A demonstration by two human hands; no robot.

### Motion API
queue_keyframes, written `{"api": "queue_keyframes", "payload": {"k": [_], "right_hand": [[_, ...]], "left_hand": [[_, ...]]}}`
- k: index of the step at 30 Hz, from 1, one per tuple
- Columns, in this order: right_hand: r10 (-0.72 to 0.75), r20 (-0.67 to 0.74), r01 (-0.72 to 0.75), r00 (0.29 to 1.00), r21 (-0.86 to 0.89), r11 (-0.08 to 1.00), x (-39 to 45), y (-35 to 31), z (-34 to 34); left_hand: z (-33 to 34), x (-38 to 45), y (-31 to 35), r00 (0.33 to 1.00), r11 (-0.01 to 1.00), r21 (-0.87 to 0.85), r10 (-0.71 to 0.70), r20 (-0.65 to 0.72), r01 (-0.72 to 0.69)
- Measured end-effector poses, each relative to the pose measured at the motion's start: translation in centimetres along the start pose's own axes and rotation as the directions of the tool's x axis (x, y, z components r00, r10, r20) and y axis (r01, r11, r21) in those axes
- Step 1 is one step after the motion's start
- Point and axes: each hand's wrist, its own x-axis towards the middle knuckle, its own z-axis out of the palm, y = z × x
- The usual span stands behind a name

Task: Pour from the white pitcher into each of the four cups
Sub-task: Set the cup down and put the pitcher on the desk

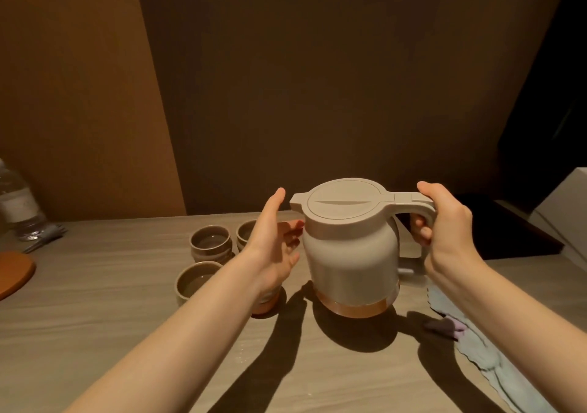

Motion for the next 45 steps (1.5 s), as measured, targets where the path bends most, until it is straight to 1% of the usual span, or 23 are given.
{"api": "queue_keyframes", "payload": {"k": [1, 2, 6, 8, 13, 17, 23, 27, 32, 37, 42, 45], "right_hand": [[0.002, -0.005, -0.002, 1.000, 0.004, 1.000, 0.1, 0.1, 0.0], [0.003, -0.009, -0.003, 1.000, 0.010, 1.000, 0.2, 0.2, 0.0], [0.028, -0.014, -0.028, 0.999, 0.038, 0.999, 0.9, 1.3, 0.0], [0.049, -0.014, -0.048, 0.999, 0.053, 0.997, 1.2, 2.0, 0.2], [0.090, -0.009, -0.089, 0.996, 0.058, 0.994, 3.1, 4.2, 0.9], [0.123, 0.001, -0.123, 0.992, 0.071, 0.990, 4.4, 6.5, 1.5], [0.207, 0.045, -0.211, 0.977, 0.096, 0.973, 6.0, 9.9, 1.8], [0.218, 0.067, -0.223, 0.974, 0.076, 0.972, 6.7, 11.3, 2.1], [0.237, 0.088, -0.244, 0.968, 0.082, 0.966, 7.6, 12.3, 2.1], [0.232, 0.134, -0.244, 0.964, 0.084, 0.966, 8.5, 13.2, 1.9], [0.171, 0.224, -0.174, 0.959, -0.009, 0.985, 9.4, 13.7, 1.9], [0.167, 0.234, -0.163, 0.958, -0.040, 0.986, 9.6, 13.7, 2.1]], "left_hand": [[0.4, -0.1, -0.4, 0.999, 1.000, -0.012, 0.009, 0.033, -0.009], [0.9, -0.3, -0.6, 0.998, 1.000, 0.011, 0.022, 0.056, -0.022], [2.3, -0.9, -1.1, 0.987, 0.976, 0.180, 0.107, 0.116, -0.127], [2.5, -0.7, -0.8, 0.984, 0.970, 0.193, 0.123, 0.125, -0.146], [3.3, 0.1, -0.8, 0.995, 0.979, 0.179, 0.085, 0.057, -0.093], [3.2, 1.4, -1.4, 0.992, 0.978, 0.172, 0.124, -0.030, -0.117], [2.2, 3.0, -2.5, 0.985, 0.972, 0.191, 0.155, -0.075, -0.138], [1.9, 3.7, -2.8, 0.978, 0.975, 0.182, 0.156, -0.135, -0.131], [1.7, 4.6, -3.7, 0.972, 0.970, 0.204, 0.170, -0.161, -0.136], [1.8, 5.0, -4.4, 0.960, 0.957, 0.236, 0.214, -0.182, -0.168], [1.6, 5.1, -5.3, 0.940, 0.935, 0.277, 0.281, -0.192, -0.223], [1.8, 5.0, -5.6, 0.932, 0.930, 0.285, 0.298, -0.207, -0.234]]}}
